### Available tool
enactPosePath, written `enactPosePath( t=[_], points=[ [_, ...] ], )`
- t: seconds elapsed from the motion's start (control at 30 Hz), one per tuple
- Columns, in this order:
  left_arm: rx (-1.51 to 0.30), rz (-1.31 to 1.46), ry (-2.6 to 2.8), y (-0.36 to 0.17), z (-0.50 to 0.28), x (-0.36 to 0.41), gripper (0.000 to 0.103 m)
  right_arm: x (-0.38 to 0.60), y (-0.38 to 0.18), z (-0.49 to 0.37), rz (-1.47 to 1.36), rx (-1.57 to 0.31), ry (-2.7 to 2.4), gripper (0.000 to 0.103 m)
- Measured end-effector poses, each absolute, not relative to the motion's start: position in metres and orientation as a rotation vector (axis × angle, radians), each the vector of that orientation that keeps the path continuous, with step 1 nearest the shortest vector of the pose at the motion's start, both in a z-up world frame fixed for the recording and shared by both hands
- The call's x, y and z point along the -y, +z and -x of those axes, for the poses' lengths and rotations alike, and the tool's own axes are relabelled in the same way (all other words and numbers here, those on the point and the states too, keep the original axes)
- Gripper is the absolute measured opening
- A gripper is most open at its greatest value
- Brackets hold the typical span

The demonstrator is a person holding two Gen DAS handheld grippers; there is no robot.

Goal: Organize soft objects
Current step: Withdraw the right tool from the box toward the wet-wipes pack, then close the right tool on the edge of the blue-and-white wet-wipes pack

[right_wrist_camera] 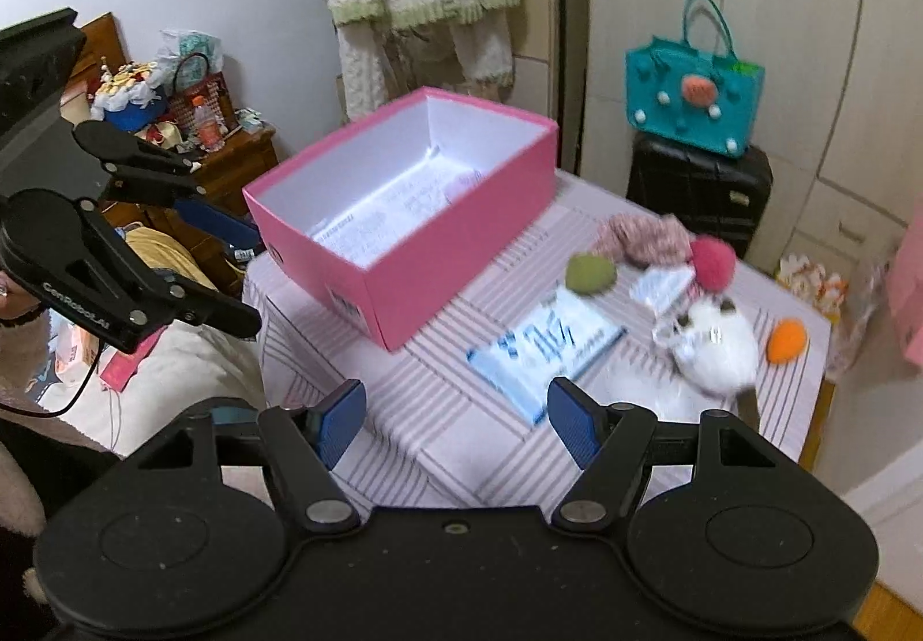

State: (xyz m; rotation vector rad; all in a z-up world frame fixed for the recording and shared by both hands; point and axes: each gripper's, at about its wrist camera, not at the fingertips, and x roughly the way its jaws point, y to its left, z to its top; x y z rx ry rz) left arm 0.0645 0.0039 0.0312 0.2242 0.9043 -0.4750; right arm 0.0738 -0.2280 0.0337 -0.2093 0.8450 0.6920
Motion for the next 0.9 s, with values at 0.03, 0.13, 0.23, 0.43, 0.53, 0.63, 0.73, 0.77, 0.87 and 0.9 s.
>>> enactPosePath(
  t=[0.03, 0.13, 0.23, 0.43, 0.53, 0.63, 0.73, 0.77, 0.87, 0.9],
  points=[
    [-0.909, -0.232, -0.487, 0.029, -0.065, 0.001, 0.065, 0.231, 0.029, -0.073, 0.205, -0.853, 0.689, 0.074],
    [-0.920, -0.249, -0.507, 0.023, -0.070, 0.015, 0.065, 0.241, 0.018, -0.074, 0.190, -0.874, 0.684, 0.074],
    [-0.935, -0.258, -0.522, 0.018, -0.078, 0.027, 0.065, 0.250, 0.010, -0.076, 0.174, -0.880, 0.676, 0.074],
    [-0.938, -0.264, -0.583, 0.006, -0.098, 0.056, 0.065, 0.272, -0.013, -0.093, 0.148, -0.879, 0.647, 0.075],
    [-0.930, -0.239, -0.585, -0.003, -0.113, 0.066, 0.065, 0.276, -0.025, -0.099, 0.120, -0.858, 0.673, 0.075],
    [-0.928, -0.204, -0.589, -0.015, -0.127, 0.074, 0.065, 0.271, -0.041, -0.100, 0.120, -0.832, 0.720, 0.075],
    [-0.889, -0.204, -0.540, -0.027, -0.138, 0.081, 0.065, 0.258, -0.061, -0.101, 0.147, -0.799, 0.741, 0.075],
    [-0.872, -0.213, -0.521, -0.032, -0.141, 0.083, 0.065, 0.253, -0.066, -0.101, 0.170, -0.782, 0.741, 0.075],
    [-0.867, -0.228, -0.487, -0.046, -0.150, 0.087, 0.065, 0.239, -0.084, -0.106, 0.222, -0.732, 0.737, 0.075],
    [-0.883, -0.226, -0.480, -0.051, -0.153, 0.089, 0.065, 0.235, -0.091, -0.110, 0.223, -0.721, 0.736, 0.074]
  ],
)
